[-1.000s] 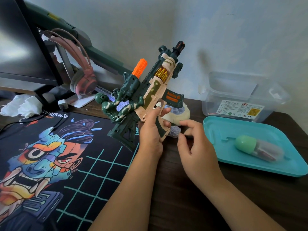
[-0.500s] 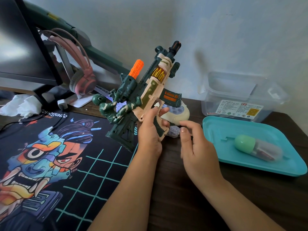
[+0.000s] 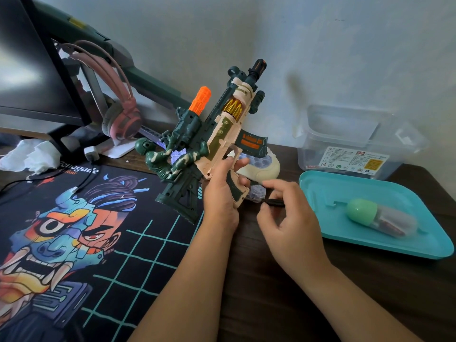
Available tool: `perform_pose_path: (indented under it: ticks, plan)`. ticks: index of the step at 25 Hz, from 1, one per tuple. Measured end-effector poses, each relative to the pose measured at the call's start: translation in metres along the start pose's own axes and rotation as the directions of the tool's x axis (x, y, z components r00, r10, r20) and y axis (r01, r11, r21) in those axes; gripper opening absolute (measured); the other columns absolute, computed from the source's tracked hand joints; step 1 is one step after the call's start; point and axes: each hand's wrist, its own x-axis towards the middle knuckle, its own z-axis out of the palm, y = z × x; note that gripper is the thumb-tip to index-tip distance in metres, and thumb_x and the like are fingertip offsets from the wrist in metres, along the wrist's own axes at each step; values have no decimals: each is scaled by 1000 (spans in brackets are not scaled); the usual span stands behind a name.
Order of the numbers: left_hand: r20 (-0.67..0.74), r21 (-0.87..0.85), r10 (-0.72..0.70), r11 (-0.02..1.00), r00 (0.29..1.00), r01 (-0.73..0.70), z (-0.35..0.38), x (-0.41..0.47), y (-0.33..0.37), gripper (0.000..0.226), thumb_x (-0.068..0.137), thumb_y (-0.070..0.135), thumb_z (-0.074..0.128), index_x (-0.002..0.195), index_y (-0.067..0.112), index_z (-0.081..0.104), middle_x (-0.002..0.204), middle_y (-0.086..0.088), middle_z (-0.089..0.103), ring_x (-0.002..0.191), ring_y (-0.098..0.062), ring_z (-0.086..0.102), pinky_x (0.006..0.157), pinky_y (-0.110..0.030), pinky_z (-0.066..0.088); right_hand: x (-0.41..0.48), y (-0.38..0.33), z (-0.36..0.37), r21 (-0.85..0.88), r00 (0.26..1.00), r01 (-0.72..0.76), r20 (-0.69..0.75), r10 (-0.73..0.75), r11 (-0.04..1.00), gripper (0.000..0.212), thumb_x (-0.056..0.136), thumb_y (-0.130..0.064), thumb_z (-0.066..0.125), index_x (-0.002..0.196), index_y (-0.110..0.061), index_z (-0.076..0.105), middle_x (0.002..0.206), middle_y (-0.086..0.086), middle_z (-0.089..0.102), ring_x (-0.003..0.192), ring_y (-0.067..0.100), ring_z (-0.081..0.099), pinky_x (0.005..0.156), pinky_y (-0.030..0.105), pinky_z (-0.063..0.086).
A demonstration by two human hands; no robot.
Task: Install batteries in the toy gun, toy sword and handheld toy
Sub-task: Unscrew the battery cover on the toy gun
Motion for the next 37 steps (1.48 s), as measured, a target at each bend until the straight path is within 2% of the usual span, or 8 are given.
perform_pose_path:
  ticks: [6, 11, 14, 20, 23, 27, 31, 37]
  plan:
    - [-6, -5, -5, 1000, 1000, 5, 0, 0, -1, 13, 96, 14, 57, 106, 16, 64, 83, -6, 73, 46, -9, 48, 49, -20, 44, 0, 1, 2, -45, 1000, -8, -7, 7, 999, 23, 97, -35, 41, 115, -26, 51, 70, -11, 58, 54, 6, 54, 46, 25, 44]
    - [-9, 2, -8, 1000, 1000, 9, 1, -1, 0, 15, 95, 15, 58, 109, 16, 63, 83, -6, 73, 46, -8, 48, 51, -20, 44, -1, 0, 1, -22, 1000, -2, 21, 3, 1000, 27, 93, -26, 52, 120, -25, 50, 90, -13, 55, 72, 6, 54, 59, 18, 46]
    - [-13, 14, -4, 1000, 1000, 4, 0, -1, -1, 16, 95, 15, 59, 110, 16, 63, 83, -5, 74, 47, -9, 49, 52, -22, 45, 0, 2, 1, -37, 999, 3, 34, -1, 999, 28, 97, -42, 38, 115, -26, 52, 77, -14, 59, 63, 5, 59, 51, 24, 50]
    - [-9, 20, -3, 1000, 1000, 3, 0, -1, -1, 16, 95, 15, 59, 110, 16, 63, 85, -7, 73, 48, -10, 48, 54, -23, 43, -2, 1, 2, -36, 999, 9, 35, -8, 999, 32, 93, -31, 47, 124, -25, 51, 81, -13, 58, 56, 3, 52, 52, 15, 43]
    - [-18, 23, -1, 1000, 1000, 1, 1, -1, -2, 15, 95, 15, 59, 110, 16, 63, 83, -5, 73, 46, -9, 49, 52, -22, 45, 0, 3, 1, -70, 1000, -5, 22, 7, 998, 31, 98, -39, 38, 119, -25, 55, 67, -14, 56, 56, 5, 56, 49, 27, 49]
    - [-21, 19, -5, 1000, 1000, 5, 1, -1, -2, 15, 95, 15, 58, 110, 16, 63, 84, -6, 74, 46, -9, 48, 52, -22, 44, -2, 2, 1, -17, 1000, 7, 26, -6, 1000, 36, 91, -24, 49, 128, -23, 50, 82, -15, 54, 63, 0, 51, 57, 11, 41]
    - [-27, 17, -6, 1000, 1000, 6, 1, -1, -1, 15, 94, 14, 59, 108, 16, 64, 83, -5, 73, 45, -8, 49, 49, -20, 46, 0, 3, 0, -55, 1000, -17, 13, 18, 998, 33, 97, -39, 36, 122, -25, 52, 67, -16, 50, 57, 3, 51, 51, 16, 40]
    - [-30, 10, 2, 1000, 1000, -2, 0, 1, -1, 16, 94, 14, 58, 110, 15, 63, 80, -5, 74, 46, -10, 48, 53, -24, 44, -1, 2, 0, 5, 998, 48, 27, -48, 999, 27, 93, -25, 53, 119, -21, 55, 91, -15, 51, 74, 0, 53, 61, 8, 41]
